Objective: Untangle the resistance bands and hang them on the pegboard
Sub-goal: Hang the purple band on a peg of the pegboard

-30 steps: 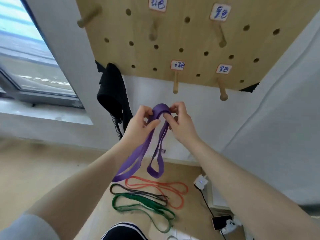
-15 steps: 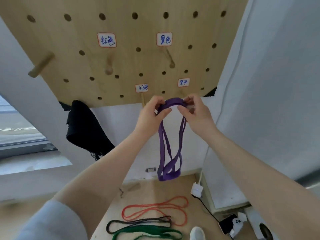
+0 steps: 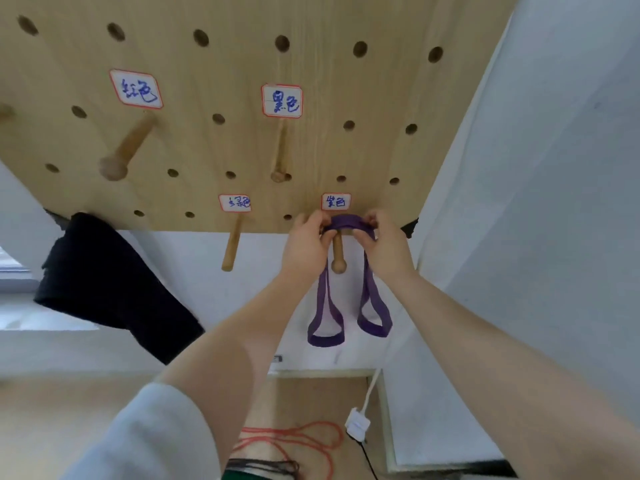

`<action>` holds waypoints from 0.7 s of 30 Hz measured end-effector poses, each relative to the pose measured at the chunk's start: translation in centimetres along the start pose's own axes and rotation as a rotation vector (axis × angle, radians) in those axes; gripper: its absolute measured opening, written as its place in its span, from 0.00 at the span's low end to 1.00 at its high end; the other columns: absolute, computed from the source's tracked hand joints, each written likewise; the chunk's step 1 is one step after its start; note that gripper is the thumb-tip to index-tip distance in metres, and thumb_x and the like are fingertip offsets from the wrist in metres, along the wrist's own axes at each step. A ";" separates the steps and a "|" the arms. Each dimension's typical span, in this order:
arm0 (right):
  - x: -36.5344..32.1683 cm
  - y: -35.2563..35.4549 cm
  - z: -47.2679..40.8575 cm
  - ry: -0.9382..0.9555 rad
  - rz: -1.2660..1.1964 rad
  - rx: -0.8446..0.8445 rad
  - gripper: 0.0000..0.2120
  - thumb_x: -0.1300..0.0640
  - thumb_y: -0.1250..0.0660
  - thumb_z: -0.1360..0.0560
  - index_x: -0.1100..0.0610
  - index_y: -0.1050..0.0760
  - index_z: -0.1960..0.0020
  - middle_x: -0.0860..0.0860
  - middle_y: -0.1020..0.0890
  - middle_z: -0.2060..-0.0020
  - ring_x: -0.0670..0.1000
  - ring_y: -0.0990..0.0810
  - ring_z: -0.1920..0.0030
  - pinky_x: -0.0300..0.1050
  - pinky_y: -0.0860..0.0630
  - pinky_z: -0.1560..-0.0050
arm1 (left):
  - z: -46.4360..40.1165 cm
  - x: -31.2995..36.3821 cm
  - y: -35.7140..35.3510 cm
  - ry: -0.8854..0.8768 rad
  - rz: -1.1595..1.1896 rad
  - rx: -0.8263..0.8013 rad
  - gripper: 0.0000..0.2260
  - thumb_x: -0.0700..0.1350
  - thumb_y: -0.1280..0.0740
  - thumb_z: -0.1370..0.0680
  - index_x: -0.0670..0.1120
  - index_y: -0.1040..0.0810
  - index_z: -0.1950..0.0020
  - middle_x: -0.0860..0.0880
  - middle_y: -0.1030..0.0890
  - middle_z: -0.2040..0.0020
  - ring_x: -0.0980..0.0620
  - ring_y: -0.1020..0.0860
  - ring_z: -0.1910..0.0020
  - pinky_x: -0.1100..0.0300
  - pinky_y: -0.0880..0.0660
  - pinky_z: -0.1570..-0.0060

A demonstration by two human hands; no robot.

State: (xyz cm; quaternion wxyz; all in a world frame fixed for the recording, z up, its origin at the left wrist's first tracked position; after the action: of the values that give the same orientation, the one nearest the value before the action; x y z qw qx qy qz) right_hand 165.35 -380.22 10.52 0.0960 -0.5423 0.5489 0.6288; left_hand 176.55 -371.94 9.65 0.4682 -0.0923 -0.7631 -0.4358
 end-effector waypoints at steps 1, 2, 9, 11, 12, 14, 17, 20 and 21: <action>0.1 -0.3 -0.3 0.003 -0.008 0.000 0.10 0.58 0.36 0.23 0.60 0.29 0.44 0.49 0.25 0.52 0.49 0.26 0.52 0.40 0.32 0.53 | -0.3 0.1 -0.1 0.008 -0.011 0.026 0.06 0.39 0.37 0.24 0.42 0.25 0.47 0.42 0.25 0.49 0.44 0.24 0.52 0.54 0.27 0.50; 0.1 -0.4 -0.6 0.012 -0.009 -0.001 0.09 0.58 0.36 0.23 0.59 0.30 0.45 0.49 0.24 0.53 0.50 0.25 0.53 0.42 0.30 0.53 | -0.6 0.0 -0.1 0.014 -0.022 0.043 0.06 0.40 0.36 0.24 0.42 0.25 0.48 0.43 0.24 0.50 0.44 0.24 0.53 0.52 0.27 0.51; 2.6 -2.0 0.5 0.014 0.278 0.010 0.11 0.53 0.40 0.22 0.53 0.24 0.42 0.54 0.31 0.36 0.55 0.24 0.51 0.43 0.31 0.56 | -0.1 -0.5 -0.5 0.054 0.059 0.060 0.08 0.38 0.38 0.23 0.43 0.23 0.46 0.43 0.20 0.48 0.45 0.23 0.49 0.54 0.27 0.47; 3.7 -3.5 1.8 -0.062 0.302 -0.088 0.14 0.54 0.41 0.21 0.54 0.26 0.37 0.54 0.36 0.32 0.57 0.23 0.47 0.44 0.30 0.53 | 1.1 -1.1 -0.3 0.066 0.009 0.015 0.13 0.39 0.40 0.22 0.45 0.26 0.38 0.44 0.23 0.41 0.47 0.25 0.43 0.55 0.29 0.42; 4.1 -4.3 2.8 -0.097 0.280 -0.121 0.16 0.54 0.42 0.20 0.55 0.28 0.34 0.55 0.36 0.32 0.57 0.23 0.46 0.44 0.29 0.51 | 2.1 -1.6 -0.1 0.074 -0.012 -0.017 0.15 0.41 0.40 0.22 0.46 0.29 0.34 0.45 0.25 0.37 0.48 0.27 0.41 0.55 0.30 0.40; 4.8 -5.6 4.9 -0.158 0.209 -0.140 0.17 0.54 0.42 0.20 0.58 0.32 0.34 0.56 0.32 0.35 0.56 0.24 0.45 0.44 0.29 0.50 | 5.0 -3.6 0.6 0.134 -0.004 -0.088 0.17 0.42 0.39 0.21 0.46 0.32 0.32 0.46 0.27 0.37 0.49 0.26 0.42 0.57 0.30 0.41; 4.9 -8.4 8.1 -0.258 0.197 -0.353 0.11 0.56 0.44 0.20 0.58 0.29 0.41 0.56 0.24 0.43 0.55 0.24 0.48 0.45 0.29 0.52 | 10.3 -8.5 2.6 0.360 0.032 -0.214 0.13 0.41 0.41 0.21 0.45 0.28 0.36 0.45 0.22 0.42 0.47 0.23 0.50 0.64 0.28 0.53; 2.7 -13.2 11.5 -0.241 0.239 -0.738 0.11 0.56 0.43 0.21 0.60 0.26 0.46 0.56 0.21 0.48 0.56 0.22 0.51 0.45 0.28 0.54 | 15.7 -14.7 6.5 0.535 0.003 -0.195 0.12 0.41 0.41 0.21 0.45 0.25 0.40 0.45 0.22 0.42 0.48 0.23 0.54 0.69 0.30 0.61; 1.6 -15.1 12.7 -0.210 0.250 -0.825 0.11 0.56 0.42 0.22 0.60 0.25 0.45 0.57 0.20 0.48 0.56 0.21 0.51 0.45 0.28 0.55 | 17.4 -16.8 8.2 0.564 -0.035 -0.185 0.12 0.41 0.40 0.21 0.44 0.25 0.40 0.46 0.22 0.40 0.48 0.23 0.53 0.67 0.30 0.58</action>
State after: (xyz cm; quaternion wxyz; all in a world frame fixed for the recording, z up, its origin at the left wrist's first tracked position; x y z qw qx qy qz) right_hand 168.18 -365.16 -2.03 -0.1502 -0.3976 0.3006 0.8538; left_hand 179.19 -349.43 -2.17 0.6437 0.0033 -0.5613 -0.5202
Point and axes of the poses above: each hand's wrist, its own z-axis away from the middle knuckle, its own y-axis out of the back of the hand, x = y × z, the point moved 1 cm from there along -z, towards the middle knuckle
